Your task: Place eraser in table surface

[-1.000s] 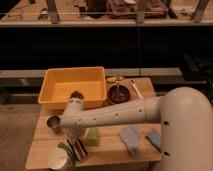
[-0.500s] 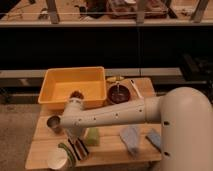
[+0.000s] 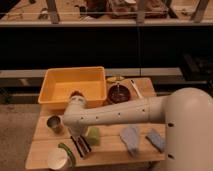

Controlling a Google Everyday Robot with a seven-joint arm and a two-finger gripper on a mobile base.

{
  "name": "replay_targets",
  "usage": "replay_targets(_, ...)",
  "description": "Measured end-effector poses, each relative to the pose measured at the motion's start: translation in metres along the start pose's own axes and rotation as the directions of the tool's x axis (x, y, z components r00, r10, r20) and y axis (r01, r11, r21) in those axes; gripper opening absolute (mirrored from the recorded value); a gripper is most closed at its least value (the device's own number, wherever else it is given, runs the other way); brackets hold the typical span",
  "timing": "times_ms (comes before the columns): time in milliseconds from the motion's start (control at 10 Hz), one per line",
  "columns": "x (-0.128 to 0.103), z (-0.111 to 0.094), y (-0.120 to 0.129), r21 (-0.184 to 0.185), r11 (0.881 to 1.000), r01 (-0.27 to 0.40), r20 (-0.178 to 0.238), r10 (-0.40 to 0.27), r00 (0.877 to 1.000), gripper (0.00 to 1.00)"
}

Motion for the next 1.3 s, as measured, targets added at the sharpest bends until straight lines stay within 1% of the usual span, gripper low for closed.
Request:
replay_targets(100,0.009,-0.013,0.014,-0.004,1.0,0.004,-0.023,-0.004,1.0,0.0)
replay_targets(300,0.029,-0.046,0.045,0.003,1.0,0.01,-0.064,-0.01,0.998,0.0)
replay_targets(400,0.034,-0.053,0.048,0.01,1.0,0.018,-0.084,-0.017,0.996,0.0)
replay_targets(500,0.033,-0.056,0.05,0.018,1.0,0.021,-0.099,-0.019,0.995,0.0)
replay_targets(600,0.031,-0.061,0.054,0.018,1.0,0.025,-0.119,-0.023,0.993,0.0)
replay_targets(800,0.034,-0.08,0.052,0.013,0.999,0.049,-0.149,-0.047,0.988,0.0)
replay_targets(1000,0.032,-0.102,0.053,0.01,0.998,0.064,-0.168,-0.061,0.984,0.0)
replay_targets(1100,0.032,-0.108,0.054,0.012,0.998,0.065,-0.172,-0.062,0.983,0.0)
replay_targets(1200,0.033,-0.113,0.058,0.015,0.998,0.065,-0.174,-0.062,0.983,0.0)
replay_targets(1300,0.034,-0.11,0.059,0.024,0.998,0.066,-0.168,-0.061,0.984,0.0)
